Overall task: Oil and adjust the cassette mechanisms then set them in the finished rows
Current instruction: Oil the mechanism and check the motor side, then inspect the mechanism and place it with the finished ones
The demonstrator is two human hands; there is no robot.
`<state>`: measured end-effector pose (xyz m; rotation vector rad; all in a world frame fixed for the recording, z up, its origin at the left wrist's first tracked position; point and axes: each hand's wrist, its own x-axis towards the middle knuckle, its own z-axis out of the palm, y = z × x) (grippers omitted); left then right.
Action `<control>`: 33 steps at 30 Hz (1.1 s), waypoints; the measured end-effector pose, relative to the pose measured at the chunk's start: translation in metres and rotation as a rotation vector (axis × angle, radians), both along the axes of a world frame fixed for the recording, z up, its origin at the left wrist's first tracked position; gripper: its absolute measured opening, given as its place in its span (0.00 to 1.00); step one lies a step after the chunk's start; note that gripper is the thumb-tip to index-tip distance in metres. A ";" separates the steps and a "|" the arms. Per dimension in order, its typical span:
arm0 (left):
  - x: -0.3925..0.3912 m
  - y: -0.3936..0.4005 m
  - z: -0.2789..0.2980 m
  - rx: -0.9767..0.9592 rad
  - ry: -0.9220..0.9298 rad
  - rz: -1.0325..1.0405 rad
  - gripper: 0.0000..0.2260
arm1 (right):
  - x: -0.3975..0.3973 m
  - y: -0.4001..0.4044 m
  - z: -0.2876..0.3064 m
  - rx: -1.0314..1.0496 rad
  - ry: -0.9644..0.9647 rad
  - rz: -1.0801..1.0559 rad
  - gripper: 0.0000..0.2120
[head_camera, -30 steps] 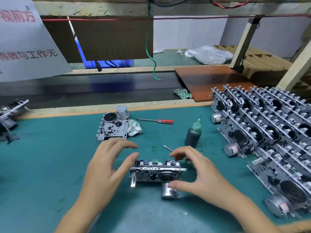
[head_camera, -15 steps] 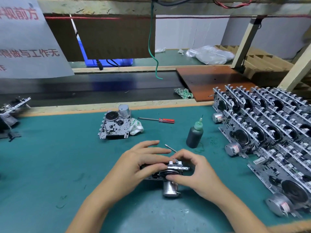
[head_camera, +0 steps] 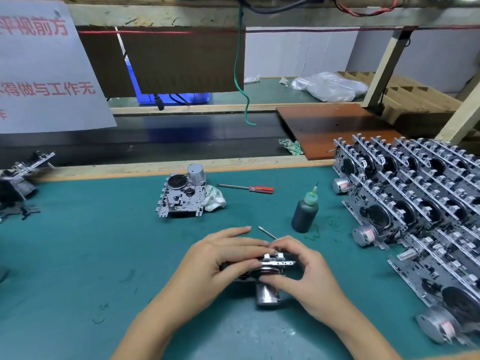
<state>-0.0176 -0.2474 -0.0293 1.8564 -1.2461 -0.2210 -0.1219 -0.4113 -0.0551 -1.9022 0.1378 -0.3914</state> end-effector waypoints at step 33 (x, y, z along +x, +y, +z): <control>-0.003 -0.002 -0.002 0.031 -0.083 0.098 0.14 | 0.003 -0.010 0.004 0.012 0.045 0.098 0.14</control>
